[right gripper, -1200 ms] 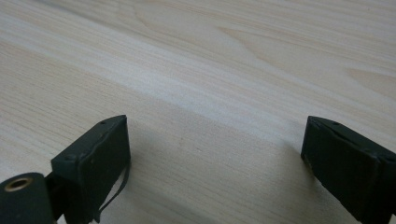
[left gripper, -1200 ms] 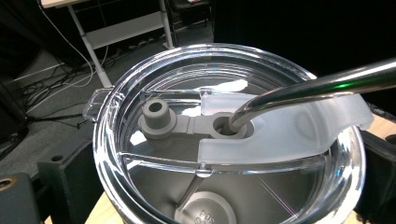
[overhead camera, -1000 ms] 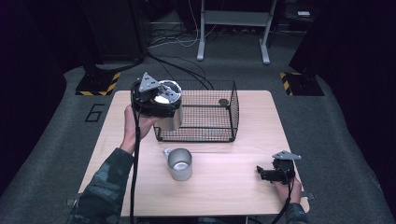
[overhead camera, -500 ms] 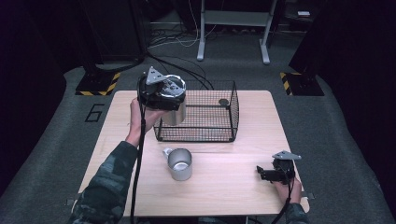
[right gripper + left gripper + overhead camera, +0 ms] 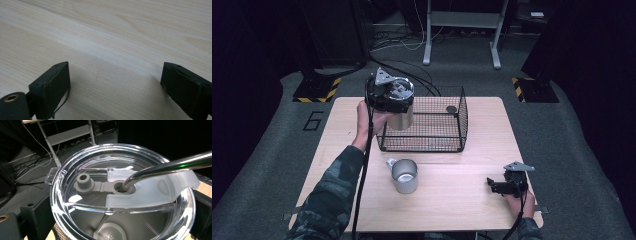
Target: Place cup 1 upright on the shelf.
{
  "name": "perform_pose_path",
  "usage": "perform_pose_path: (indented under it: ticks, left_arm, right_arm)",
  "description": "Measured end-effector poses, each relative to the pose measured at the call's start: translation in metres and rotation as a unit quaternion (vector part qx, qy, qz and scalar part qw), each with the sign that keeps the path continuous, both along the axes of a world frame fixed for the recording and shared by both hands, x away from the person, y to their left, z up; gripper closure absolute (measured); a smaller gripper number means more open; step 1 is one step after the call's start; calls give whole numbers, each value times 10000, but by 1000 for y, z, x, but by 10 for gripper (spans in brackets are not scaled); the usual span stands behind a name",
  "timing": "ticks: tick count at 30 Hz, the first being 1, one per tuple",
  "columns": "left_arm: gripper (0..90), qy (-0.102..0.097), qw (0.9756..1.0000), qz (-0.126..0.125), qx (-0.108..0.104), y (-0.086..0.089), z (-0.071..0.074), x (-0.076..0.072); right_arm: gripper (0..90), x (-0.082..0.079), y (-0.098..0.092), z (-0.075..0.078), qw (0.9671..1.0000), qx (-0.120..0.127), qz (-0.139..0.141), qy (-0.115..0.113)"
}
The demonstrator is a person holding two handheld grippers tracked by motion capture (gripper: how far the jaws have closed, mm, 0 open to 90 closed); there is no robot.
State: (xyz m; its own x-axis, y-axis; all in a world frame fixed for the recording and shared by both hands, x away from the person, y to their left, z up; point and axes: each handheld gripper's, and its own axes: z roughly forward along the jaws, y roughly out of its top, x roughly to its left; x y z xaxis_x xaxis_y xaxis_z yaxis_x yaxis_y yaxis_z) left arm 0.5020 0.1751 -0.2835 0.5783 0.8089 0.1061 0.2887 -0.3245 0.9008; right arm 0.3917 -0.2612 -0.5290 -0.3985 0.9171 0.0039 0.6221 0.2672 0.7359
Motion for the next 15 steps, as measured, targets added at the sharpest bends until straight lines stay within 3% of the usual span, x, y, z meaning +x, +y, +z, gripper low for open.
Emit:
perform_pose_path:
  ticks: [15]
  left_arm:
    - [38, 49, 10000, 36, 32, -8, -8, 18]
  right_arm:
    - [87, 0, 0, 0, 10000, 3, 3, -2]
